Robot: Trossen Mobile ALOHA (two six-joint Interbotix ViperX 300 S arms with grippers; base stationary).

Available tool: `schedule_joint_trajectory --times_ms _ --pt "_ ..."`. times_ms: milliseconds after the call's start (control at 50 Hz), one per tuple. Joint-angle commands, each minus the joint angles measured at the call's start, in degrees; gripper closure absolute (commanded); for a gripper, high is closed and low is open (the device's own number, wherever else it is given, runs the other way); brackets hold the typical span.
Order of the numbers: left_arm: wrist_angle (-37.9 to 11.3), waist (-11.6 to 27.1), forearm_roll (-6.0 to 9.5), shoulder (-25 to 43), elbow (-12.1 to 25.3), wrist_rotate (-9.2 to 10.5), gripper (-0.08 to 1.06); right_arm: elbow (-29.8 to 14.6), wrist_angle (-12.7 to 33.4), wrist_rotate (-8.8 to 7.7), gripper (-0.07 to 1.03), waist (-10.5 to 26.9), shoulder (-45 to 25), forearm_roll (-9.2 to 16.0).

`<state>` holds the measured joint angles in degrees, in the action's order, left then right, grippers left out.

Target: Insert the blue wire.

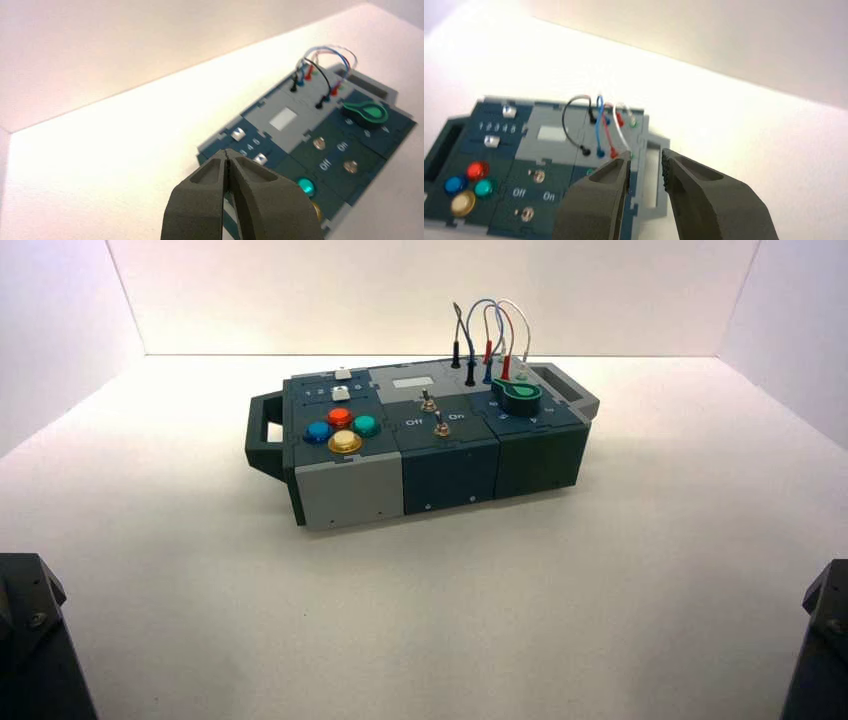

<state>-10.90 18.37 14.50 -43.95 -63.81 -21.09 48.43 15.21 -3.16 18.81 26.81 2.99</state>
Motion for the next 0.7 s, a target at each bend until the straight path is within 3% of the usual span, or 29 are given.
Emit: schedule_joint_trajectory --times_ms 20,160,400,700 --pt "1.9 -1.8 0.09 -0.4 0.3 0.00 1.01 3.2 -7.3 0.18 0.61 -2.5 4.7 0.3" --pt "4.2 -4.7 -0.09 -0.2 0.0 -0.26 1.01 5.4 -11.9 0.09 0.61 -5.3 7.3 0.4" --pt "6.8 -8.8 -0.26 -0.1 -1.2 -0.97 1.01 6.2 -16.1 0.00 0.61 -9.2 5.9 0.2" --pt "7.0 -10.6 -0.26 -0.3 -1.0 -0.97 1.01 7.7 -21.1 -0.09 0.61 -10.3 6.3 0.1"
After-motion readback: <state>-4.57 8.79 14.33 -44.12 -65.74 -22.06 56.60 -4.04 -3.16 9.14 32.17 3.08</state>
